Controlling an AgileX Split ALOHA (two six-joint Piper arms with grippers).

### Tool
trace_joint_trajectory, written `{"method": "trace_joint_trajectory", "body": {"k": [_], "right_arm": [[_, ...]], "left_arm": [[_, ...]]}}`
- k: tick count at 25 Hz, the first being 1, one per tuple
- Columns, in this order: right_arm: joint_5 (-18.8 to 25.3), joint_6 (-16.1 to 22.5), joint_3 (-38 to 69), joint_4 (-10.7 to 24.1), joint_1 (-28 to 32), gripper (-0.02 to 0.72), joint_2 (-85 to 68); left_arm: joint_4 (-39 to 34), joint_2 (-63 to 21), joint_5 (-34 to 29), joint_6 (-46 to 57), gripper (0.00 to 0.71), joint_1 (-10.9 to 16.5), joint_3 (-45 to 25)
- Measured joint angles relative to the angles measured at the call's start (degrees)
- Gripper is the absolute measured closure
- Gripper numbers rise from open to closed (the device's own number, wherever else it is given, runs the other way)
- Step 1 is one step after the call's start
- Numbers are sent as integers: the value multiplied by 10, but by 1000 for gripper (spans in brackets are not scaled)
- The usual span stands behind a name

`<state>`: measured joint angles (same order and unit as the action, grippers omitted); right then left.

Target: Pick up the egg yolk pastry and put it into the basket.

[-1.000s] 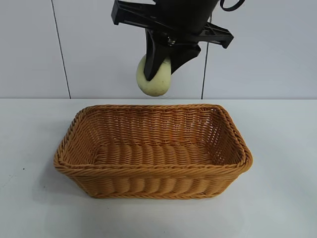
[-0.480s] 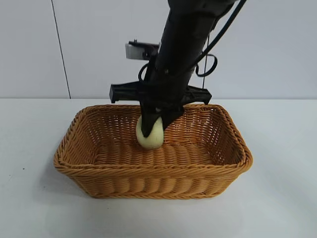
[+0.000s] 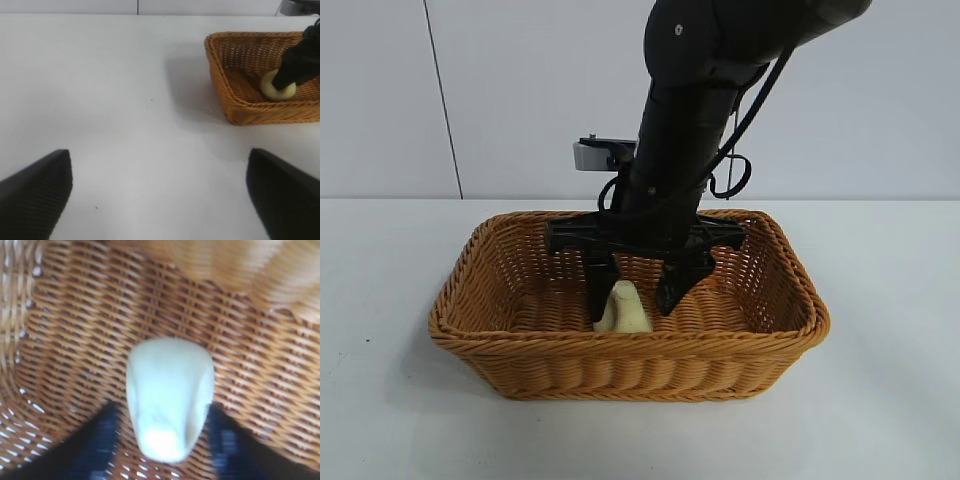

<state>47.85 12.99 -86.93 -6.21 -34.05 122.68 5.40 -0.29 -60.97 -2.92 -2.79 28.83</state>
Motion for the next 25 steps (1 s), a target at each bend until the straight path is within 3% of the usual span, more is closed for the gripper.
{"method": "trace_joint_trajectory", "body": {"k": [3, 6, 12, 20, 25], "right_arm": [[18, 0, -11, 11, 0, 29, -7], [57, -1, -42, 24, 0, 16, -23], [202, -1, -162, 67, 0, 10, -33], [212, -1, -223, 112, 7, 10, -33], [215, -2, -223, 126, 76, 10, -33]], "left_arm": [[0, 0, 0, 0, 14, 0, 0], [0, 0, 0, 0, 14, 0, 0], [0, 0, 0, 0, 14, 0, 0], [0, 0, 0, 0, 14, 0, 0], [0, 0, 0, 0, 14, 0, 0]]}}
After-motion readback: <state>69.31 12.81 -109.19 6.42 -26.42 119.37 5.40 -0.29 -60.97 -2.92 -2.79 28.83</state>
